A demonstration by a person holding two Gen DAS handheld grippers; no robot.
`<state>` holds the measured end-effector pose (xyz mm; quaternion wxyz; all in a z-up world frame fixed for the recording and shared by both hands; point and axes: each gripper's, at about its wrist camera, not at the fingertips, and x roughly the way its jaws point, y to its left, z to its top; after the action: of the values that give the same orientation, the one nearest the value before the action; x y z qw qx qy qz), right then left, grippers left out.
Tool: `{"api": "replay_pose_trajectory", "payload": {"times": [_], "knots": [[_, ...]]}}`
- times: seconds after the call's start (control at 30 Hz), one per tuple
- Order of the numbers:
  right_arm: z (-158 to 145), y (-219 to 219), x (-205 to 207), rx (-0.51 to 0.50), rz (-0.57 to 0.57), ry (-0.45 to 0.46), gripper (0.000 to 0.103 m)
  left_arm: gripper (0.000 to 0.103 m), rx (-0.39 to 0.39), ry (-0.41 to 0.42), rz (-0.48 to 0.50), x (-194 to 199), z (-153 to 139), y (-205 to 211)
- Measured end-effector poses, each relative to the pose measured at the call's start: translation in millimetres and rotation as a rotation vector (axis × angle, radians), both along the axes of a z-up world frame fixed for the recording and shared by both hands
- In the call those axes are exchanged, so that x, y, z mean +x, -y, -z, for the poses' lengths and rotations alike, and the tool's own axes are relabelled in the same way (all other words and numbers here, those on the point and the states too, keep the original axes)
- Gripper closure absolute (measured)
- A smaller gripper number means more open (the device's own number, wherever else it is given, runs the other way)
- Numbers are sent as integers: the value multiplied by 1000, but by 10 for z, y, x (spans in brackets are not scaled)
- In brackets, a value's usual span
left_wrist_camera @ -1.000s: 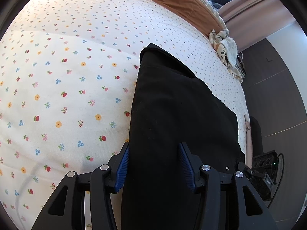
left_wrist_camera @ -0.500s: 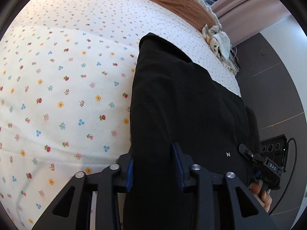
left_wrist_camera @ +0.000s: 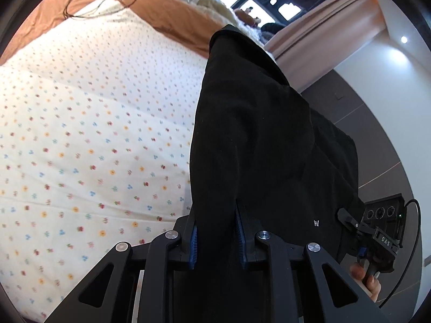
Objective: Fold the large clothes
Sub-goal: 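Lift the folded shirt bundle off the bed with both tools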
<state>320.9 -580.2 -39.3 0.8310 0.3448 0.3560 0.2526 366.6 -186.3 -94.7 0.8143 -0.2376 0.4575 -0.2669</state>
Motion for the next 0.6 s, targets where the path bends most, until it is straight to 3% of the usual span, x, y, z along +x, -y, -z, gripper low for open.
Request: {"api": "replay_pose_trajectory", "payload": {"times": [0.6], "knots": [[-871, -1387, -628, -28, -177, 174, 86, 80, 2, 152, -151, -1001, -985, -1428]]}}
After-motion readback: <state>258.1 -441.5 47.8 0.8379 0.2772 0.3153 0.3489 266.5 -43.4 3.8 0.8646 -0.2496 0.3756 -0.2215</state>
